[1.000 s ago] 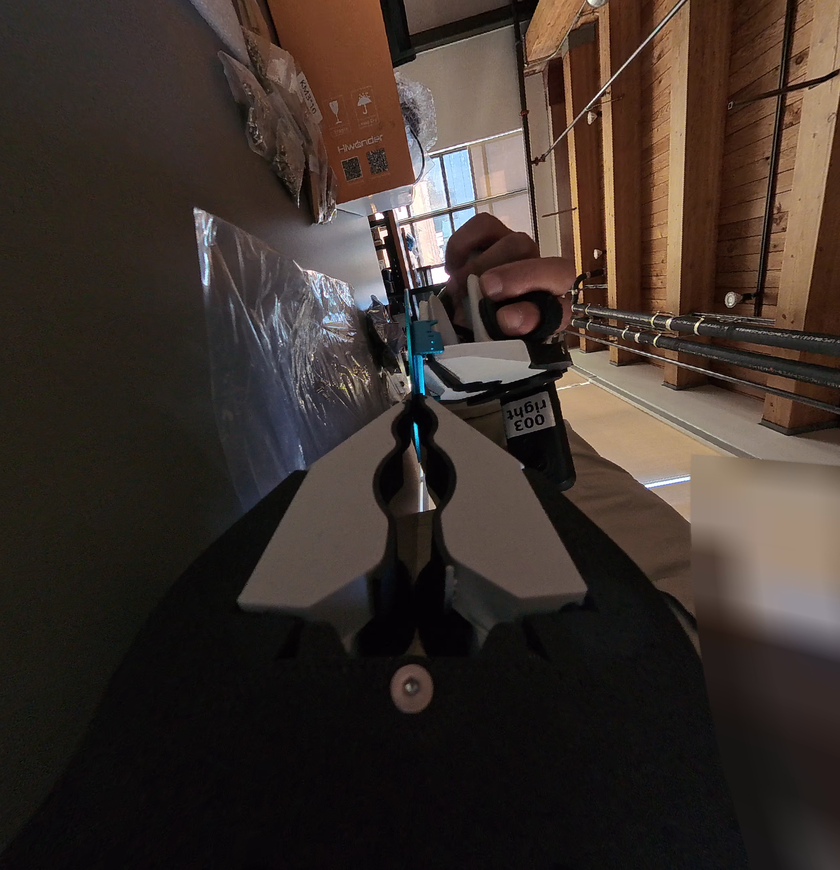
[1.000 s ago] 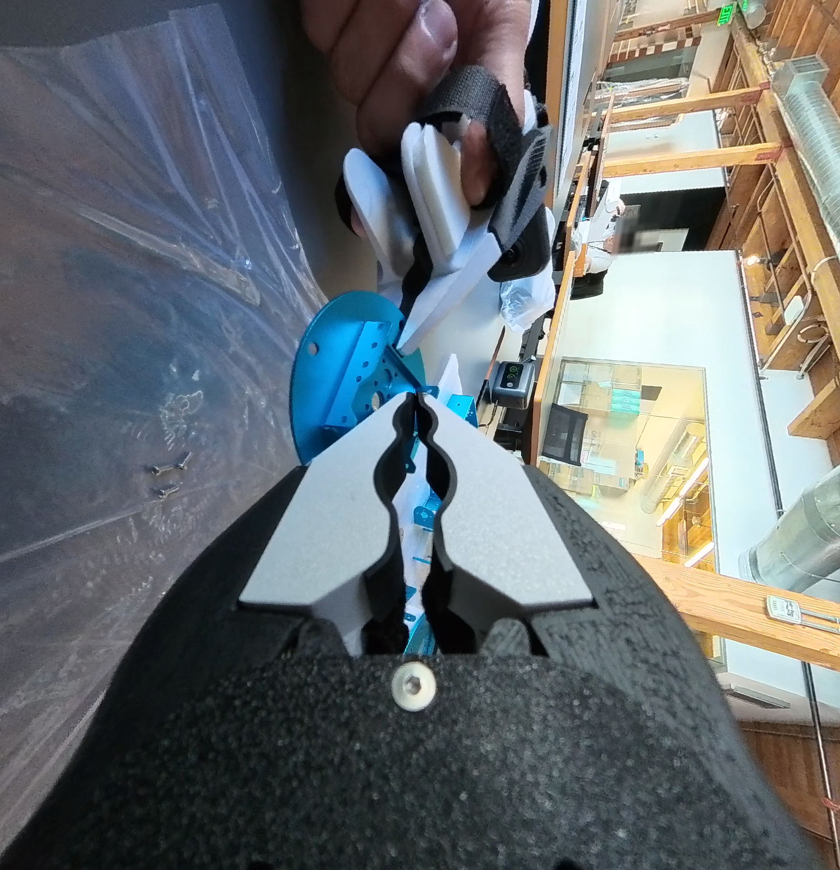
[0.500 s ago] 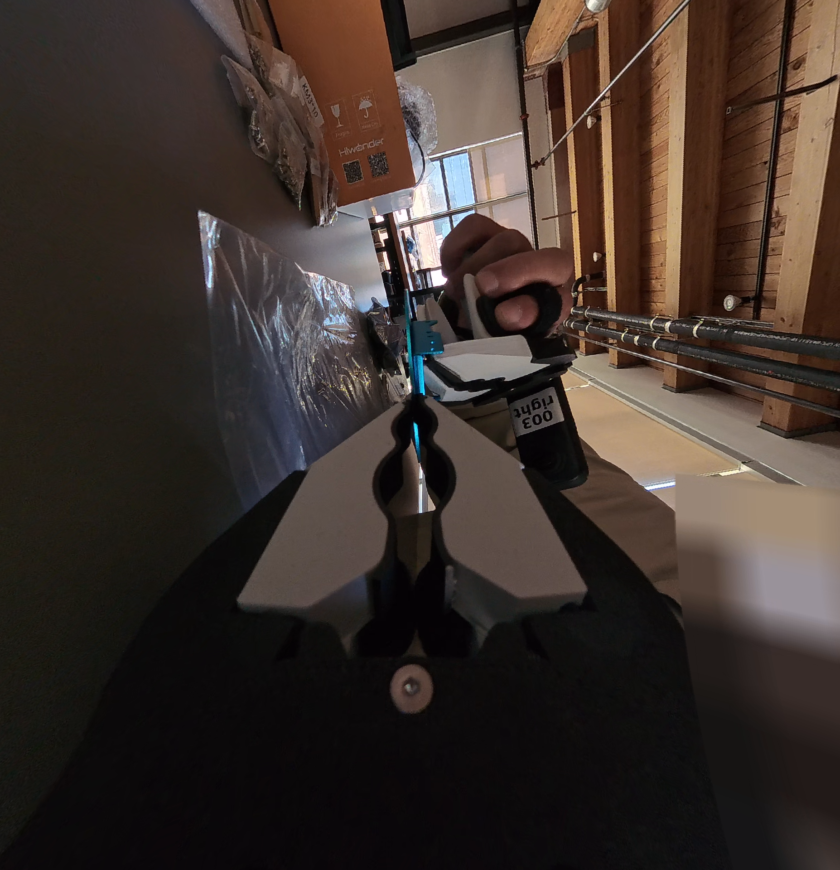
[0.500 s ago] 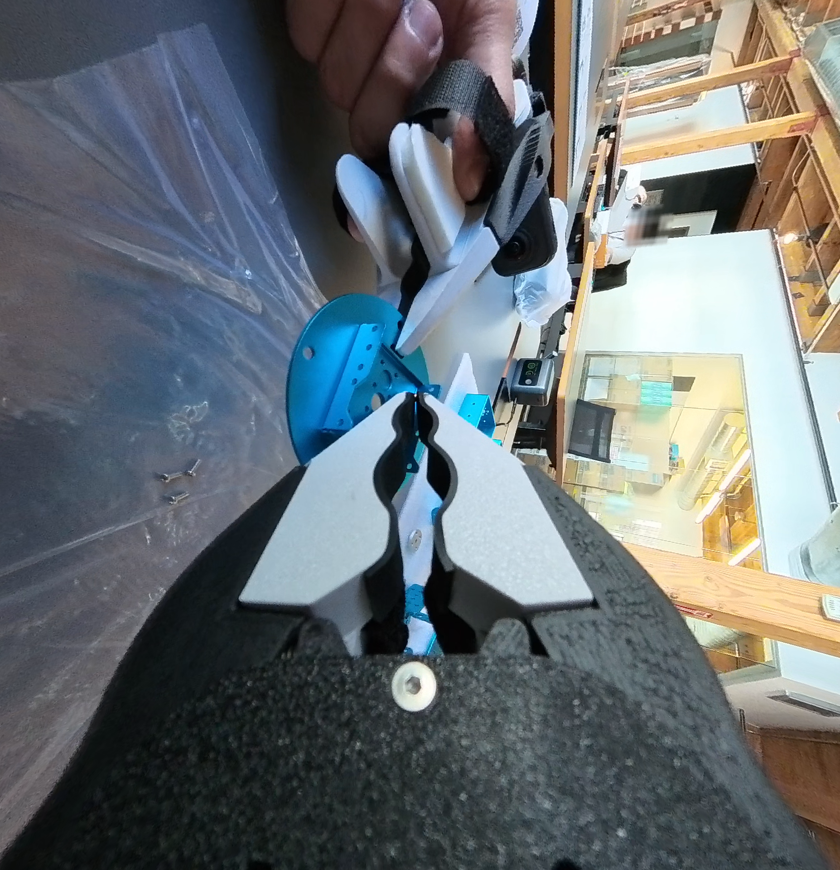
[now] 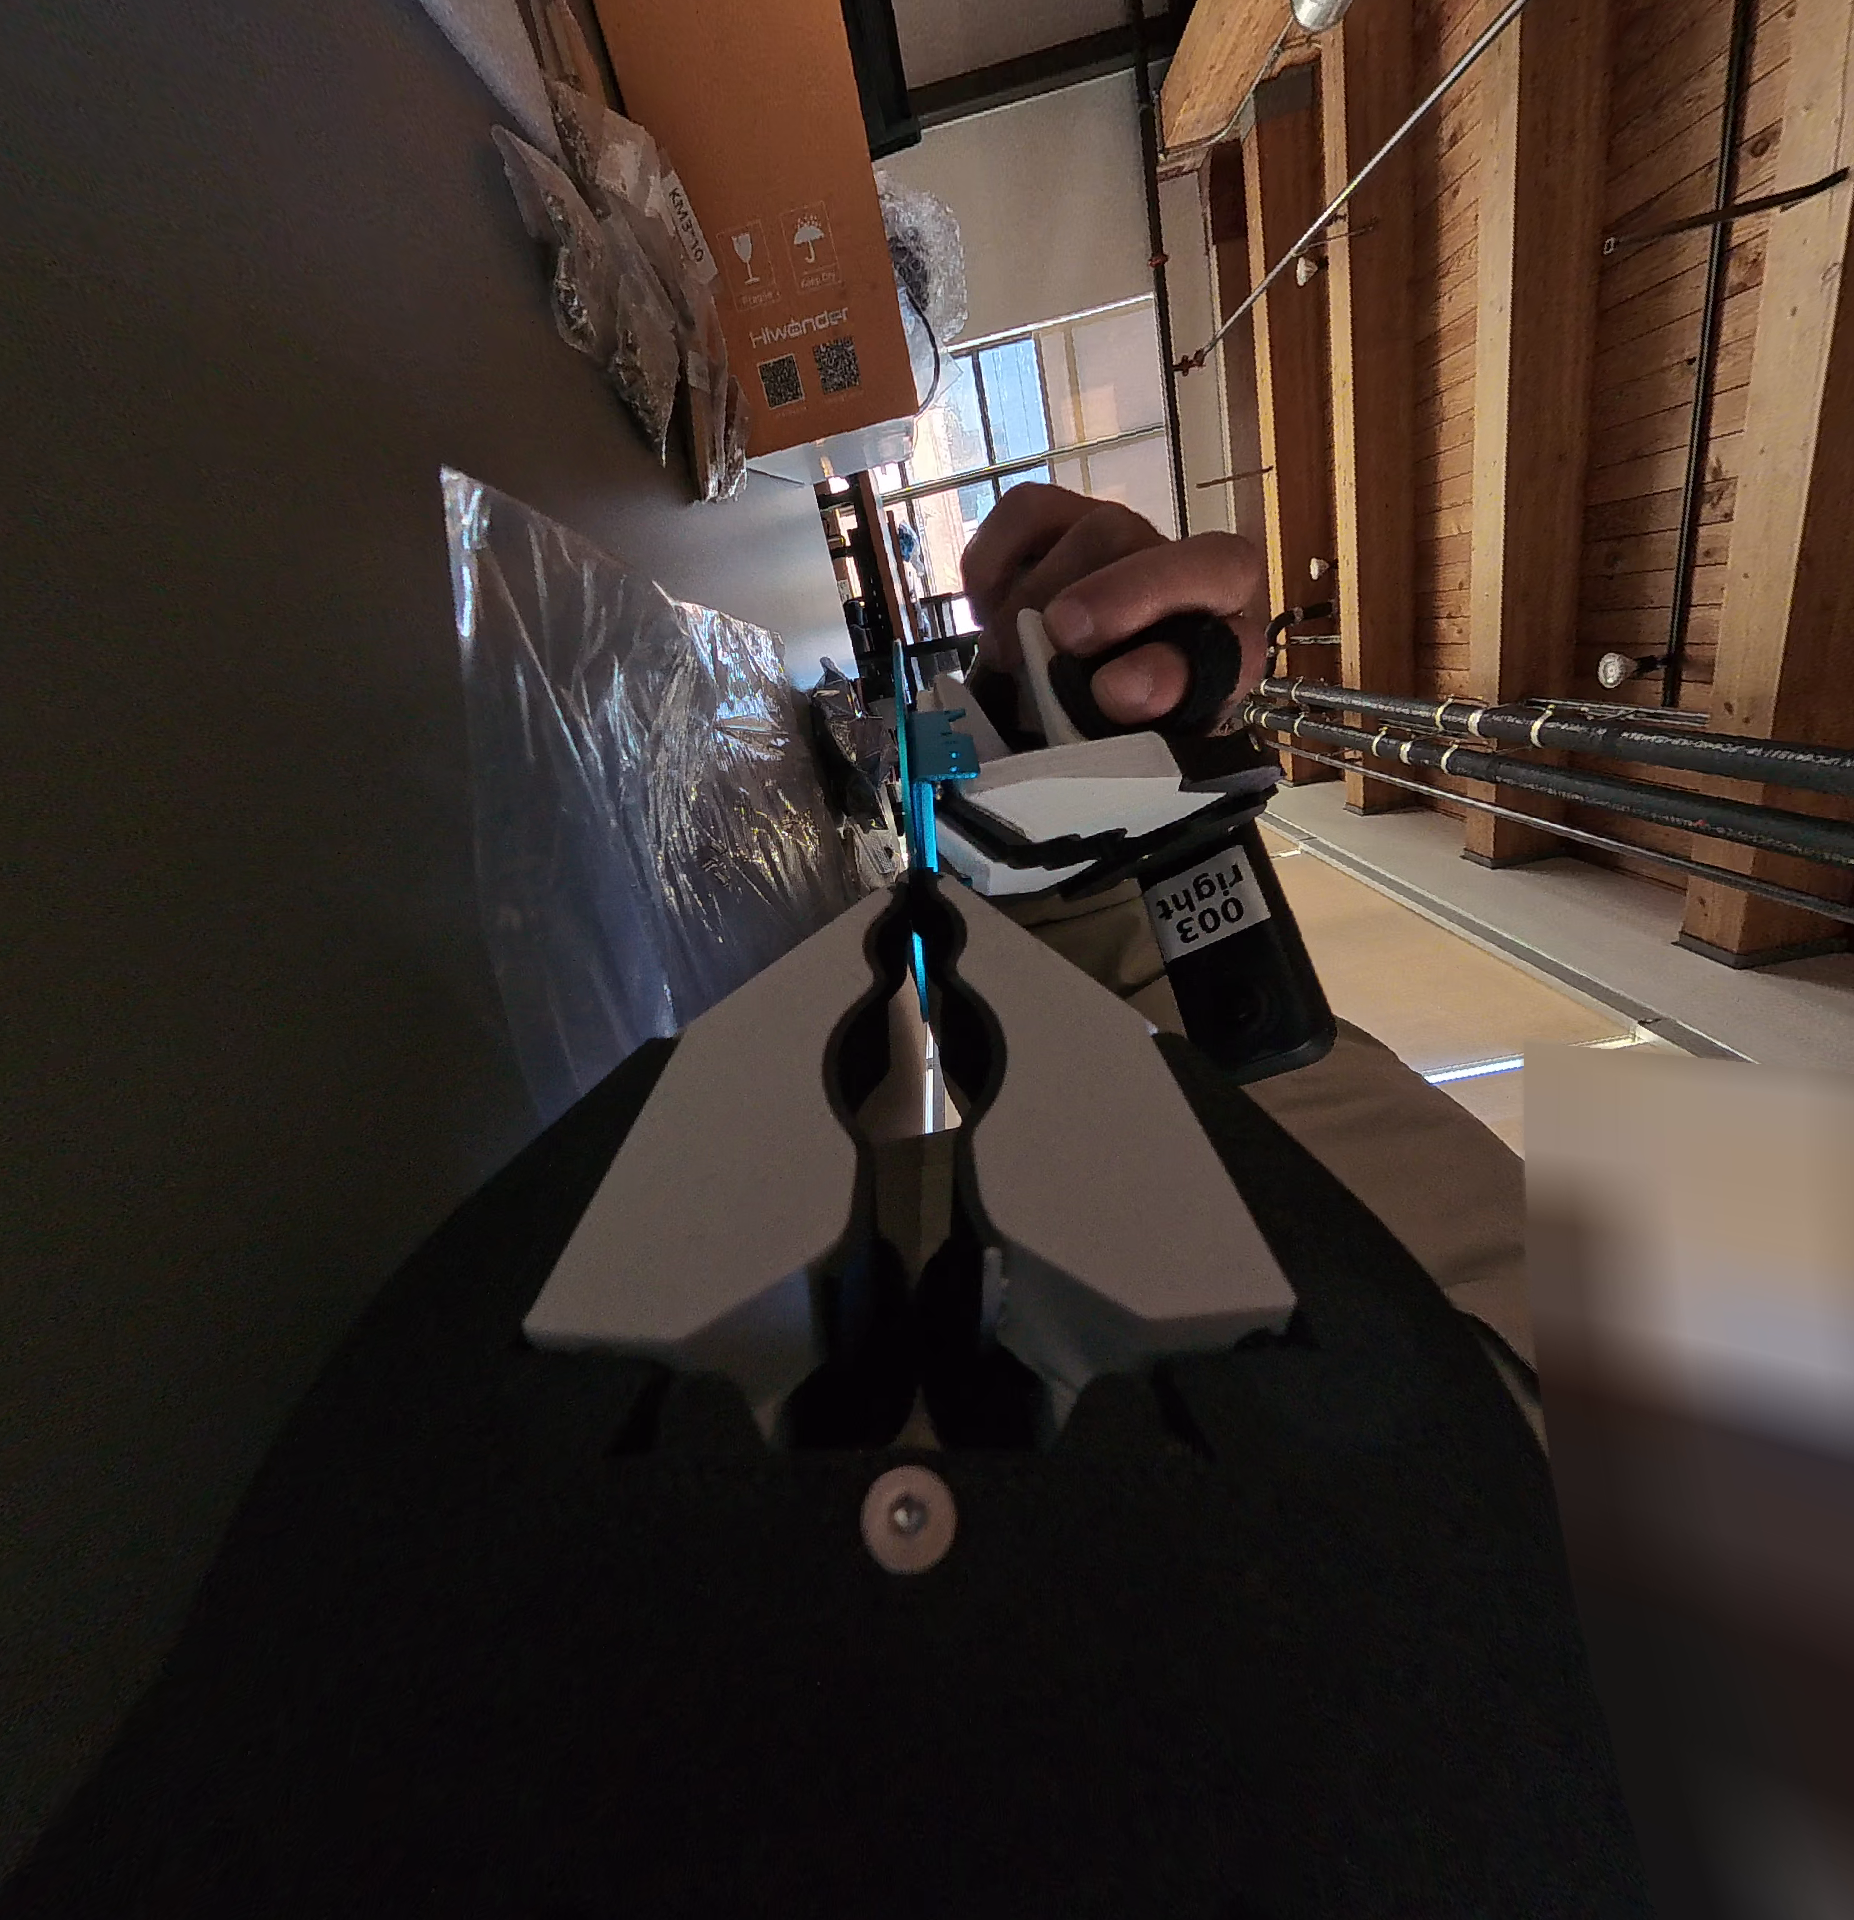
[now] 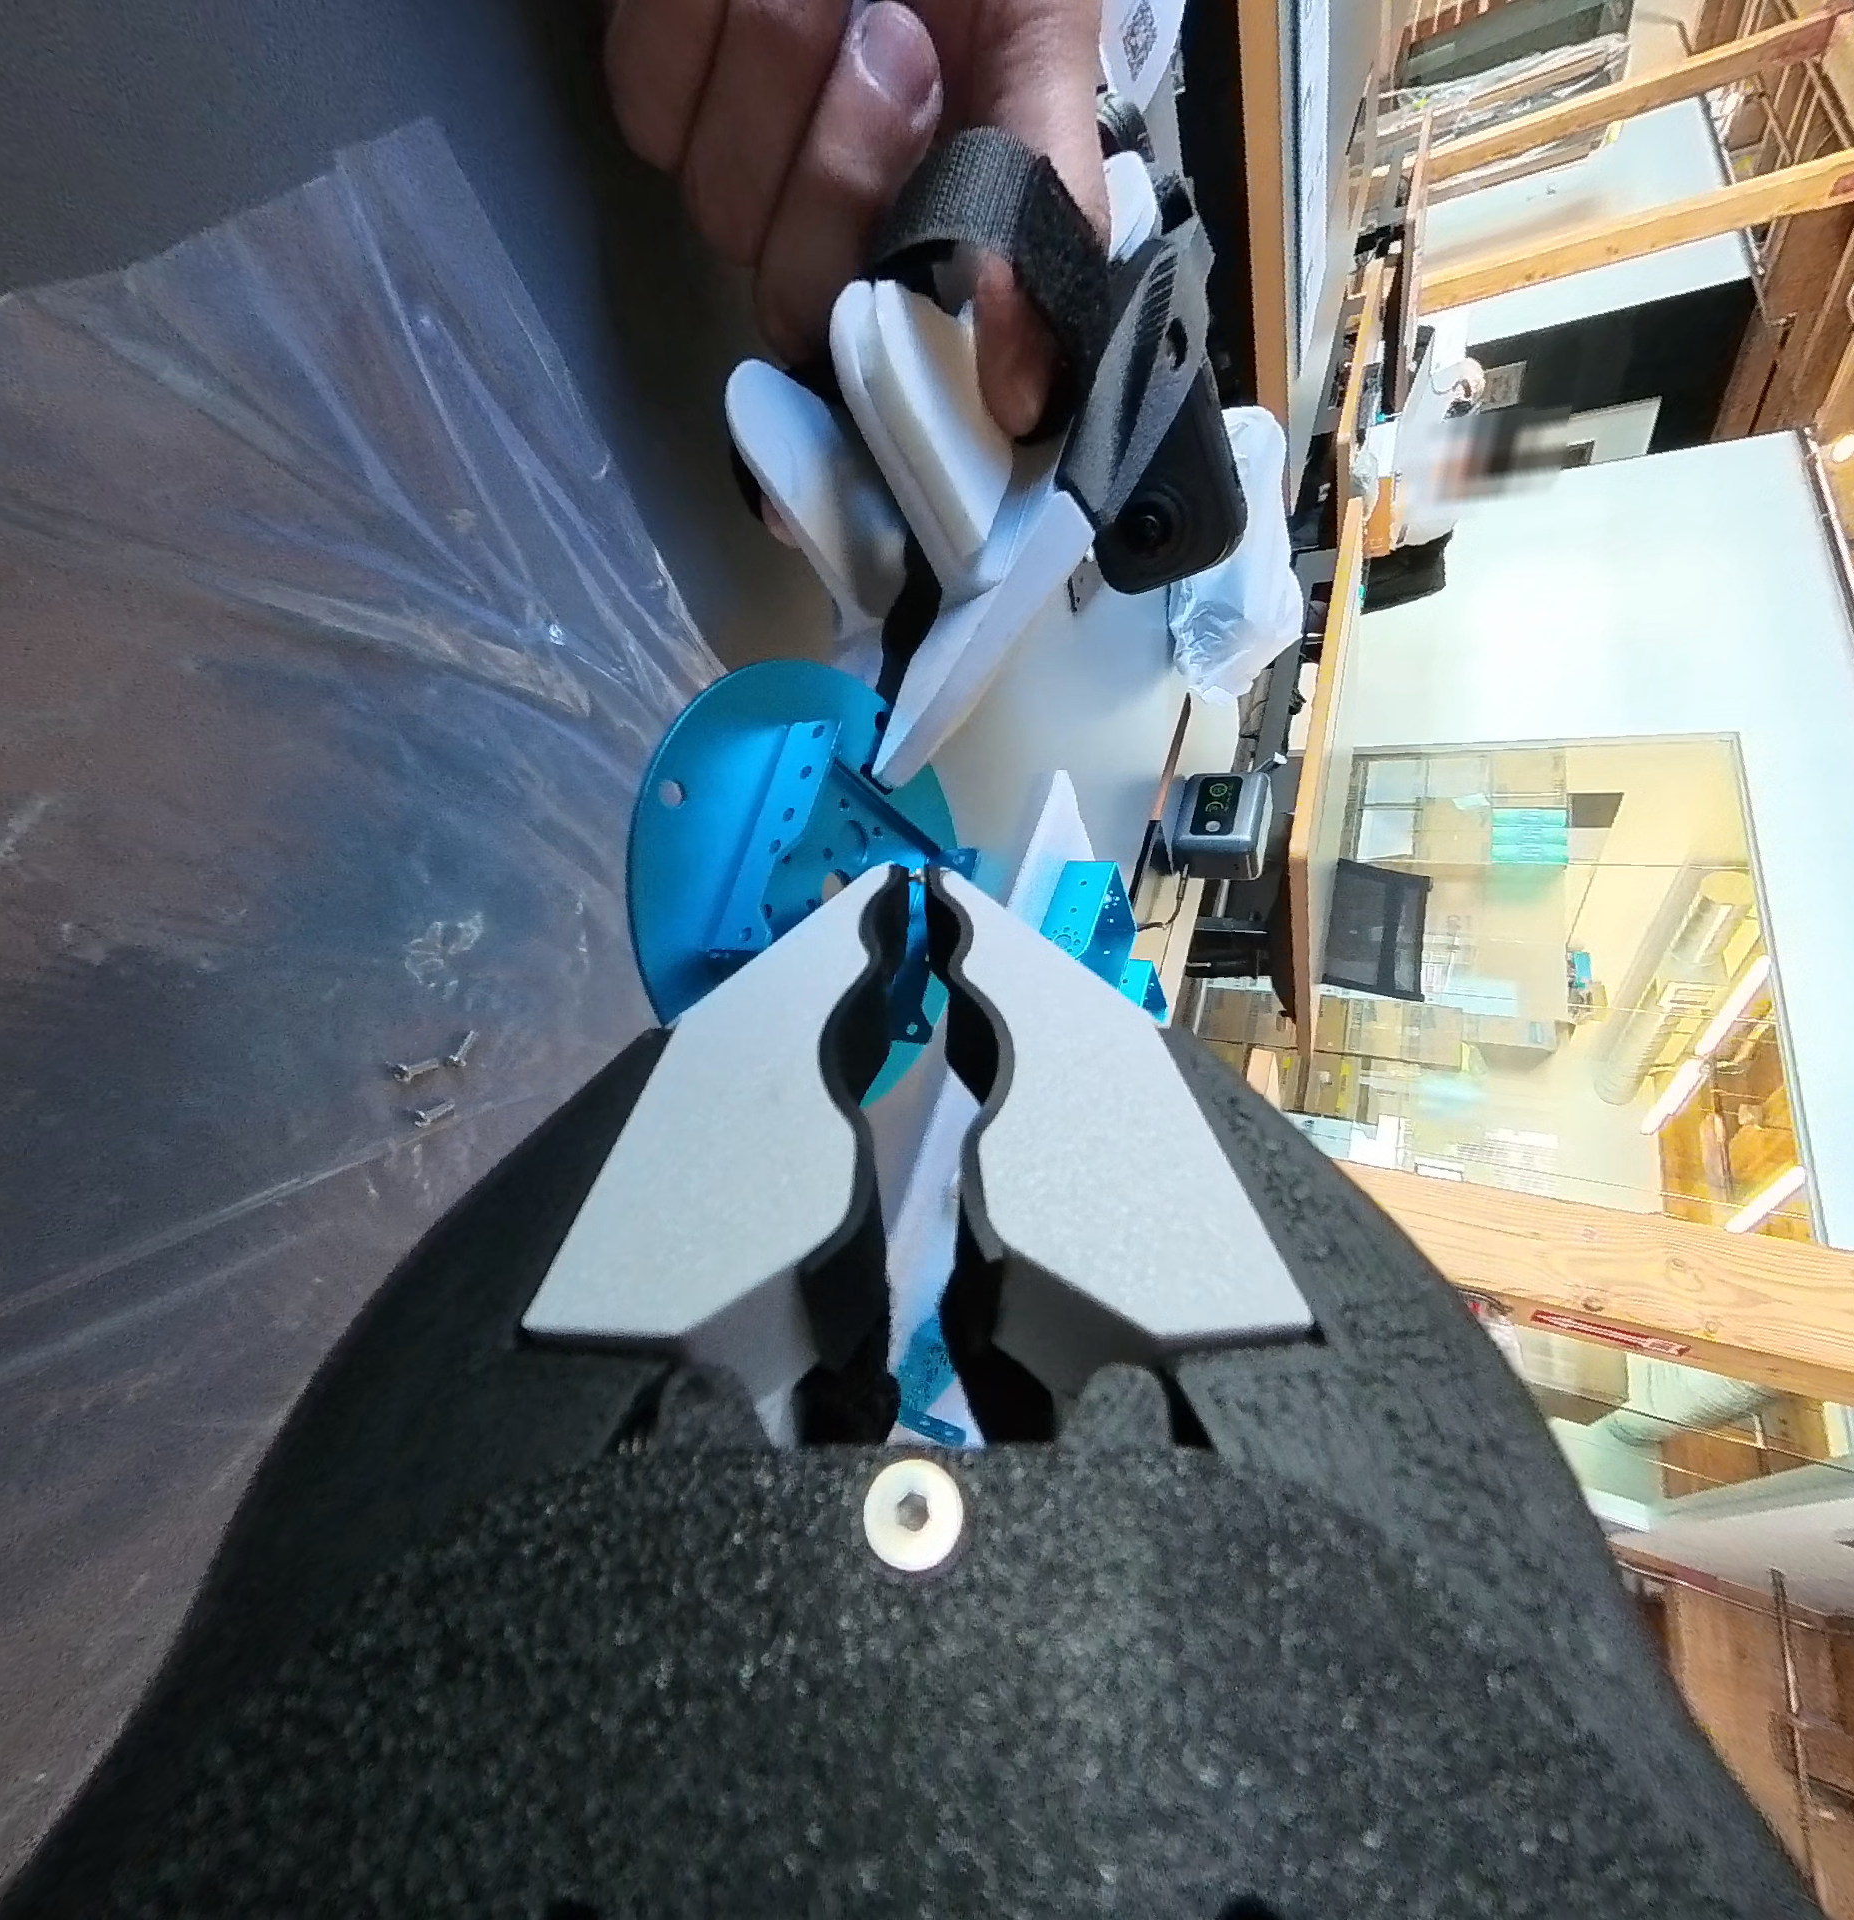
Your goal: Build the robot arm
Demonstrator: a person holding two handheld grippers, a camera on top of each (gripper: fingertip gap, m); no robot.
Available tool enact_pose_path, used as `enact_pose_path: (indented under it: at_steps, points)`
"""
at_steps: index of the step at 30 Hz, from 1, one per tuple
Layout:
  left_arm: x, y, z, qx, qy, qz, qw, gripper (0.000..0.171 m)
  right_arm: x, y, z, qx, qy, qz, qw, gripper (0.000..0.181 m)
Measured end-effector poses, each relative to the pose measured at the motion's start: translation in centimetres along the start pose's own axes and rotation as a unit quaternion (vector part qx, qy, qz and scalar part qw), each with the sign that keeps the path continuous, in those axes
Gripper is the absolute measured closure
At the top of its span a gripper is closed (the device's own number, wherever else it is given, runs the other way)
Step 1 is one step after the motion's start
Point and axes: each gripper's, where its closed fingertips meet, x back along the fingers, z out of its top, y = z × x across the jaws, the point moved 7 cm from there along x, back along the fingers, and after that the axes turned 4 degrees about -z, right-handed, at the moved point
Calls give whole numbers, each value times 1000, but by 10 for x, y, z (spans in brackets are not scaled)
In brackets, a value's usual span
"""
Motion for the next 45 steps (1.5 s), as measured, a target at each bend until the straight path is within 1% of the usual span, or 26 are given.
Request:
enact_pose_path:
  at_steps: [14,18,20,21,22,23,24,25,26,27,28,29,30,31,32,33,34,35,36,39,41,45]
  points:
    - [0,0,0,1,2,-1,1000,171,1,4,2,-71,16,31,997,173]
    - [1,0,1,4,5,-3,1000,171,5,10,5,-81,24,20,996,172]
    - [2,0,2,4,8,-2,1000,171,7,16,6,-103,21,16,994,172]
    - [2,0,2,4,9,-2,1000,171,8,20,7,-133,22,14,991,171]
    - [2,0,2,5,10,-2,1000,171,9,26,7,-179,26,19,983,170]
    - [2,0,2,5,10,-2,1000,171,11,32,8,-240,26,33,970,163]
    - [2,0,2,5,11,-3,1000,171,12,38,8,-310,27,51,949,146]
    - [2,0,2,6,11,-4,1000,171,14,45,8,-382,32,76,920,135]
    - [3,0,2,7,12,-4,1000,171,17,49,9,-449,53,111,885,130]
    - [3,0,2,7,12,-4,1000,171,22,49,13,-493,92,161,850,124]
    - [3,0,2,8,13,-5,1000,171,27,47,19,-512,128,205,824,119]
    - [3,0,2,9,13,-5,1000,171,27,43,19,-511,111,202,828,123]
    - [3,0,2,9,13,-5,1000,171,26,35,18,-473,82,190,856,121]
    - [3,0,2,9,13,-5,1000,171,25,25,18,-416,48,169,892,121]
    - [2,-1,2,9,12,-4,1000,171,23,18,18,-364,13,122,923,114]
    - [2,-1,2,9,12,-4,1000,171,22,14,19,-308,-10,69,949,110]
    - [2,-1,2,9,12,-5,1000,171,22,9,23,-241,-23,37,970,119]
    - [3,-1,2,10,13,-5,1000,171,21,4,26,-183,-38,20,982,123]
    - [3,-1,2,10,14,-5,1000,171,19,-3,29,-149,-53,30,987,121]
    - [3,-1,3,10,15,-5,1000,171,12,-15,28,-115,-82,51,989,114]
    - [3,-1,3,10,16,-5,1000,171,9,-19,26,-107,-93,62,988,108]
    - [3,-1,2,10,15,-5,1000,171,3,-21,22,-91,-110,61,988,102]
